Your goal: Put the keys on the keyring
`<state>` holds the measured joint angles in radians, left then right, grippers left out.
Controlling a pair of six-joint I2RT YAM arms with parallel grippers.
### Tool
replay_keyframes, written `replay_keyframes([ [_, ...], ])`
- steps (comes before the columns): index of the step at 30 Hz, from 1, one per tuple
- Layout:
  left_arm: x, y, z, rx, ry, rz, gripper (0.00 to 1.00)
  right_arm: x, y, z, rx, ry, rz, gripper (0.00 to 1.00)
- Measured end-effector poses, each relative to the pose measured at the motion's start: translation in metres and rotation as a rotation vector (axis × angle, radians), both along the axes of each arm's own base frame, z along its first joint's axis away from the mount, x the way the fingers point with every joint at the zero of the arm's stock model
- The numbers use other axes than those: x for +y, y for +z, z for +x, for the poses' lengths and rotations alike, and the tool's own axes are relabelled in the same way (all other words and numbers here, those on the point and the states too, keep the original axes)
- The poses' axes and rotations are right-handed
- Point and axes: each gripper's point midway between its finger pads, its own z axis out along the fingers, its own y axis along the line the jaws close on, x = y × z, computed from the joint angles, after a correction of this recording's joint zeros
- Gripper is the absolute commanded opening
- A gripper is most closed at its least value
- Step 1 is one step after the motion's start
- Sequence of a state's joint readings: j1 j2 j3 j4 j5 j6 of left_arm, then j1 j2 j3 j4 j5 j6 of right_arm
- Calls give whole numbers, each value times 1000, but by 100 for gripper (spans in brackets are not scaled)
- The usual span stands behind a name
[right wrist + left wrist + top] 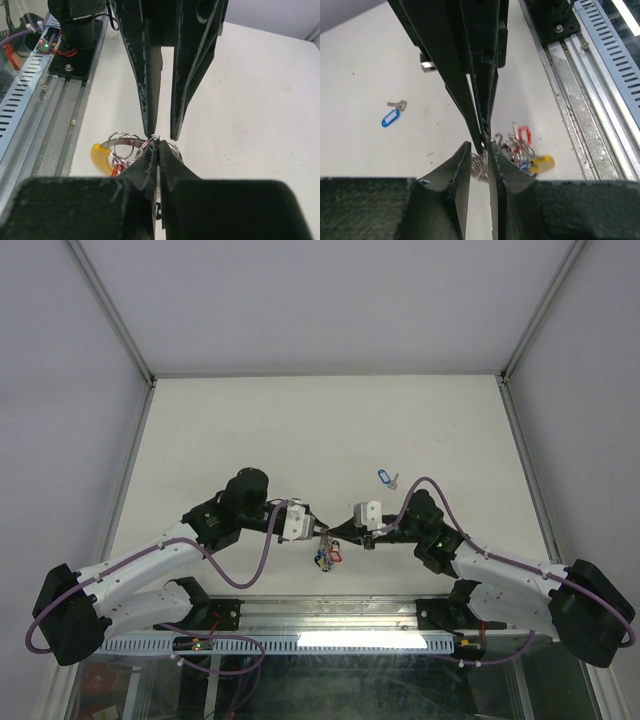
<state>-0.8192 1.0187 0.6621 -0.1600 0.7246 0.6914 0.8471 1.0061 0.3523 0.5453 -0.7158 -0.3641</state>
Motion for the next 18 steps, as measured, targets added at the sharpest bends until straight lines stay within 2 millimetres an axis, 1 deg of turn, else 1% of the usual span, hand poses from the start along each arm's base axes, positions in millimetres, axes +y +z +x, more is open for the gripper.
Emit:
replay_keyframes([
  [4,-6,11,0,-33,-21,-46,18,0,-7,-2,10,-16,-8,0],
  [9,-9,16,-1,-47,-30,-66,18,-1,-12,-2,16,-32,-7,0],
  [13,-9,16,1,-37,-13,-62,19,-3,-10,2,3,-70,3,1],
  [18,-8,19,8,-26,43,-68,19,-6,-1,8,-28,-115,32,2],
])
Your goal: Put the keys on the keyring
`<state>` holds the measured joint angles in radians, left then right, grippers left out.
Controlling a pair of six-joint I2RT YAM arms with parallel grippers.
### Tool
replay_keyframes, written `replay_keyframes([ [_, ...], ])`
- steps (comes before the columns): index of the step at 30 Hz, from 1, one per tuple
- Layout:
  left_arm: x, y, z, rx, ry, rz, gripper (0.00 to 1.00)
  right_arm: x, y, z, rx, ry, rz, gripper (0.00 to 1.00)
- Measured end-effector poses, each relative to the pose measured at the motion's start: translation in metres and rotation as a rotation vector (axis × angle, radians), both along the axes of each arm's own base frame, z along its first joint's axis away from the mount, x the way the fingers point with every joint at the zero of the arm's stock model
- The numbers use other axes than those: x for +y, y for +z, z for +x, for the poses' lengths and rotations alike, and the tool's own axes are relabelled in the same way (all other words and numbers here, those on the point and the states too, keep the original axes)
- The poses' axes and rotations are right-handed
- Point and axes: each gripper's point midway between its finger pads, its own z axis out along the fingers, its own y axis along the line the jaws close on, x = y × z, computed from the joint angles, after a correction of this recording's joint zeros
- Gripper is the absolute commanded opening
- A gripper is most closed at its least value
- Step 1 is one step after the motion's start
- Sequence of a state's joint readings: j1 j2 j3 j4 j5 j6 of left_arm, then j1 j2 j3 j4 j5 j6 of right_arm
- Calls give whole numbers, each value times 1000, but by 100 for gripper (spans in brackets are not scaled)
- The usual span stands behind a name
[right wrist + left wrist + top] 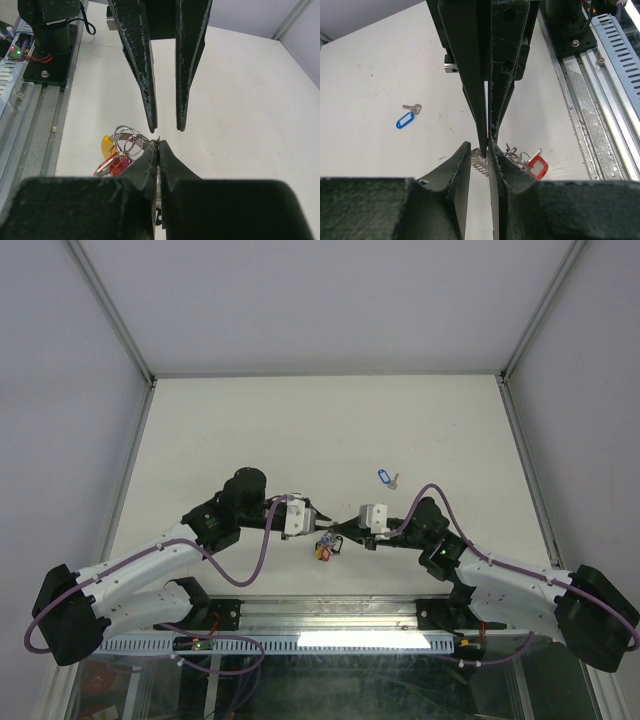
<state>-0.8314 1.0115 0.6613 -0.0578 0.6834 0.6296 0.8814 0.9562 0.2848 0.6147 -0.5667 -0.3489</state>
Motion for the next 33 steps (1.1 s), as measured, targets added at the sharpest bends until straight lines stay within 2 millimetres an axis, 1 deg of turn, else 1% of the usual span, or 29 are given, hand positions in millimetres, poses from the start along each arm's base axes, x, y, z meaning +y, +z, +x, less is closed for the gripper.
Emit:
replay_keyframes([
  [5,0,-2,0,27,11,3,20,0,3,2,-12,-14,14,2],
  [12,2,-10,0,55,26,32,22,-3,0,3,-12,-28,13,2],
  [16,3,-13,2,60,36,44,21,-3,2,3,-15,-28,19,3],
  [19,3,-22,2,75,34,67,20,-3,3,3,-18,-28,23,3],
  [25,3,-36,2,93,27,115,17,-4,-2,2,-8,-26,11,3],
  [33,4,-39,3,92,21,136,16,-4,-4,1,-7,-23,9,3],
])
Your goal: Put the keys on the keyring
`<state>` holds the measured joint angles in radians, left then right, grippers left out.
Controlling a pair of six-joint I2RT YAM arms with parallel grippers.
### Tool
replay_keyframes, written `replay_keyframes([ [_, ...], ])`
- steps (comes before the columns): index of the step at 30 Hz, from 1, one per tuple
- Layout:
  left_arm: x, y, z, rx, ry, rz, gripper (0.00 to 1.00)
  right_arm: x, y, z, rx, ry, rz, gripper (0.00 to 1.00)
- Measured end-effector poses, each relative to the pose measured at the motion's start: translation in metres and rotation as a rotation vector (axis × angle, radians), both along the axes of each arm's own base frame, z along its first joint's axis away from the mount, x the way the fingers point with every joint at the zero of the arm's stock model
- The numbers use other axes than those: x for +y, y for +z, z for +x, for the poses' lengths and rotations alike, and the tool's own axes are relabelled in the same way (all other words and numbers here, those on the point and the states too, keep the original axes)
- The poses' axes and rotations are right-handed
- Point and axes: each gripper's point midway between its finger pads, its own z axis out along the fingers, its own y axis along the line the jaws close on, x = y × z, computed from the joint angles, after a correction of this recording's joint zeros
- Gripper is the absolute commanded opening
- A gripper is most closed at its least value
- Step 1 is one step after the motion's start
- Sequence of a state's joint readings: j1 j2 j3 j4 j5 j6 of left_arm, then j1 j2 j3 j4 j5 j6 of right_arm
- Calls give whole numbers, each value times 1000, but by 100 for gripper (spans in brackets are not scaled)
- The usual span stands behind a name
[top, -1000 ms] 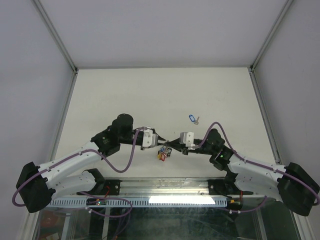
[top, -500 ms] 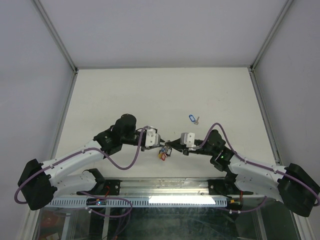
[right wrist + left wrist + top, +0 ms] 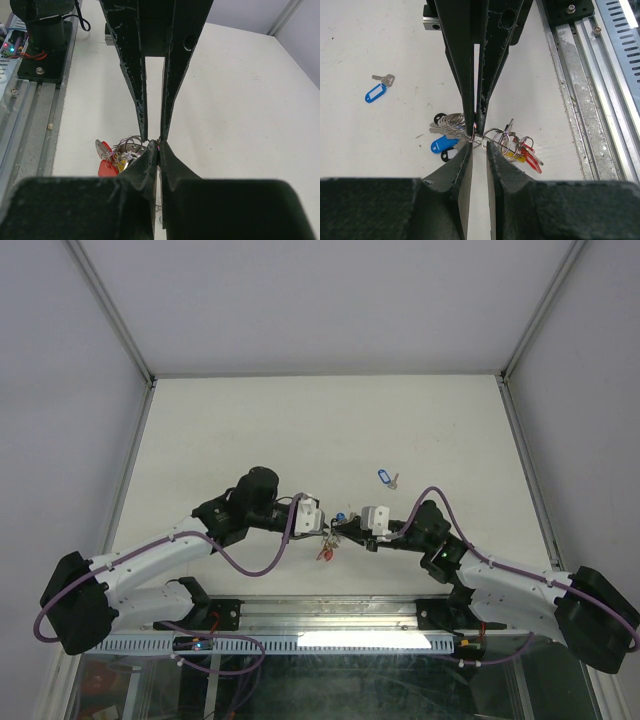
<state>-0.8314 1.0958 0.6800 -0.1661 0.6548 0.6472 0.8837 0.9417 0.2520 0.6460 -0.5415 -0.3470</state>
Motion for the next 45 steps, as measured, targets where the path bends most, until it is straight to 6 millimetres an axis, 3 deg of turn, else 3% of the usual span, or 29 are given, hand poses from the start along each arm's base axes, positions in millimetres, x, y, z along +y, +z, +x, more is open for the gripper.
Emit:
replay_keyframes([
  [32,0,-14,1,29,-7,55,16,4,-11,-8,7,38,-27,3],
  [45,-1,-19,1,48,-10,73,5,6,-17,-7,16,37,-38,4],
])
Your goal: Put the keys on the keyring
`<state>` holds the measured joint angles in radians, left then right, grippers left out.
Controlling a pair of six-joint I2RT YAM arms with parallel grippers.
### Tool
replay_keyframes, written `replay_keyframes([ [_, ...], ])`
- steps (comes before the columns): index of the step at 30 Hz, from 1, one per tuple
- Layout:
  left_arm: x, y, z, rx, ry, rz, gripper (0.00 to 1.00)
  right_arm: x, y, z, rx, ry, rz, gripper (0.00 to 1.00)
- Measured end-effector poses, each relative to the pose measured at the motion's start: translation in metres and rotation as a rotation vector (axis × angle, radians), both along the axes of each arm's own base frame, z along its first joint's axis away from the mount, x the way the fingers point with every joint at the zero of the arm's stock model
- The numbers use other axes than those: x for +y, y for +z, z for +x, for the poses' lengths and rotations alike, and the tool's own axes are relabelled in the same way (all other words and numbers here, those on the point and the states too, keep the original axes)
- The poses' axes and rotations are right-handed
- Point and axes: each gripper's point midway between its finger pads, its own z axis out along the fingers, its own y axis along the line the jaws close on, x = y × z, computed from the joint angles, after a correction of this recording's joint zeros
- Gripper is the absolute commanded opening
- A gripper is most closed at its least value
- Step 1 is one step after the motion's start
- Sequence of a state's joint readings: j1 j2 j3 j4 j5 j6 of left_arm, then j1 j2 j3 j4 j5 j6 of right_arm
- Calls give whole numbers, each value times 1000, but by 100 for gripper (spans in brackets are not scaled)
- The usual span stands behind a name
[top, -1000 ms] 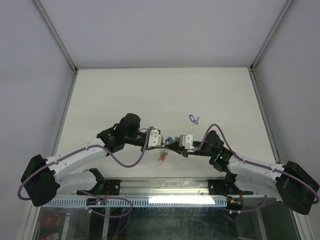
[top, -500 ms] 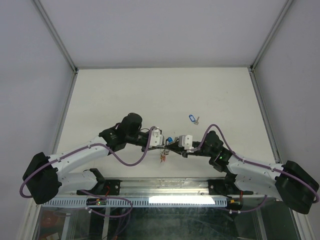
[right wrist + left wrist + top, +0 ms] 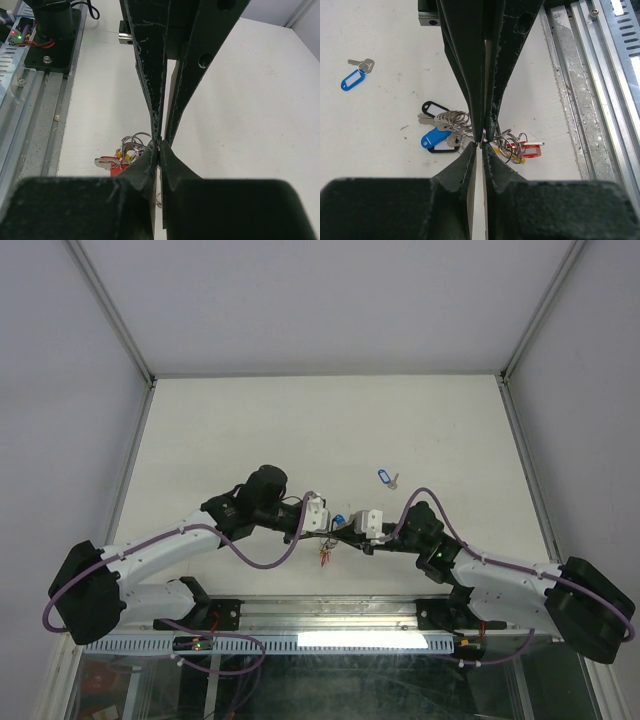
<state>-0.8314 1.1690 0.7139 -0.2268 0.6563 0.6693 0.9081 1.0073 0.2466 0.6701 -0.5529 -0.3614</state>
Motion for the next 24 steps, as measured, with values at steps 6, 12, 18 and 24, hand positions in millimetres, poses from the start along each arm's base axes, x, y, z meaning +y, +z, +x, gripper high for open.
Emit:
replay_keyframes([
  [6,1,-2,-1,13,1,14,0,1,-1,2,1,-7,-2,4],
  [12,1,-2,1,11,9,17,0,1,-1,3,-1,-15,-1,14],
  [18,1,-1,4,2,19,17,0,-1,2,1,-11,-18,0,17],
  [24,1,0,4,0,21,17,0,-6,1,1,-9,-31,-15,11],
])
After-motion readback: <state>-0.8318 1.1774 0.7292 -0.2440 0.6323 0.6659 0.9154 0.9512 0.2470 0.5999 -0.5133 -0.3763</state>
